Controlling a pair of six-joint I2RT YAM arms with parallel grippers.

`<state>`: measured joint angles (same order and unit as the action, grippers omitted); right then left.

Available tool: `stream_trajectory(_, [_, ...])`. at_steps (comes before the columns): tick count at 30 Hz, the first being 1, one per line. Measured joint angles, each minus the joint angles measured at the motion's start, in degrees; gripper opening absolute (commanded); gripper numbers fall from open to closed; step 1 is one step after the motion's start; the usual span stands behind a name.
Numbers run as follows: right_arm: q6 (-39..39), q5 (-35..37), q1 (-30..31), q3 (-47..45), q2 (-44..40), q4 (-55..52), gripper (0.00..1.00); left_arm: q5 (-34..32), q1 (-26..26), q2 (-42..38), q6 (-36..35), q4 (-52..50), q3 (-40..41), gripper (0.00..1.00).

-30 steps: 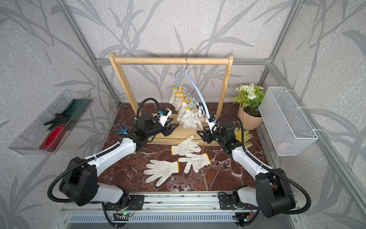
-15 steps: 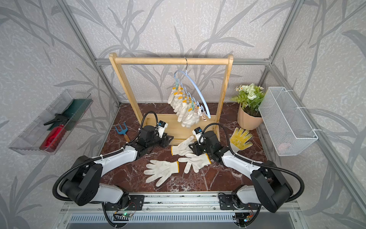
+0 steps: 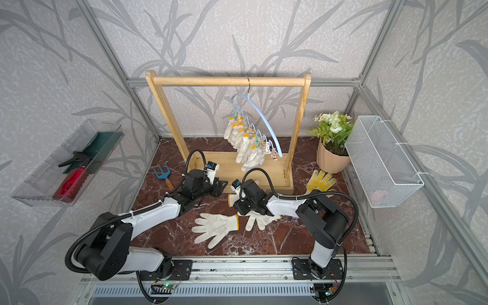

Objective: Clip the gloves onto a hanger to dry
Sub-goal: Pick up the glove from the center of the board.

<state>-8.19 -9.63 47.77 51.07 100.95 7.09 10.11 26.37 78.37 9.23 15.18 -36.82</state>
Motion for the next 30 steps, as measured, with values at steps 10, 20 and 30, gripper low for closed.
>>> stream_trajectory(10, [2.5, 1.2, 1.9, 6.4, 6.9, -0.1, 0.49, -2.8, -2.6, -2.6, 1.7, -0.4, 3.0, 0.57])
stream_trajectory(20, [3.8, 6.2, 4.5, 7.6, 8.2, -2.8, 0.3, -2.6, -4.8, -4.1, 1.9, -0.6, 3.6, 0.57])
stream_trajectory(30, [3.7, 2.9, 3.0, 7.2, 5.9, -6.8, 0.0, 4.8, -5.0, -4.3, -1.4, -0.6, 3.6, 0.57])
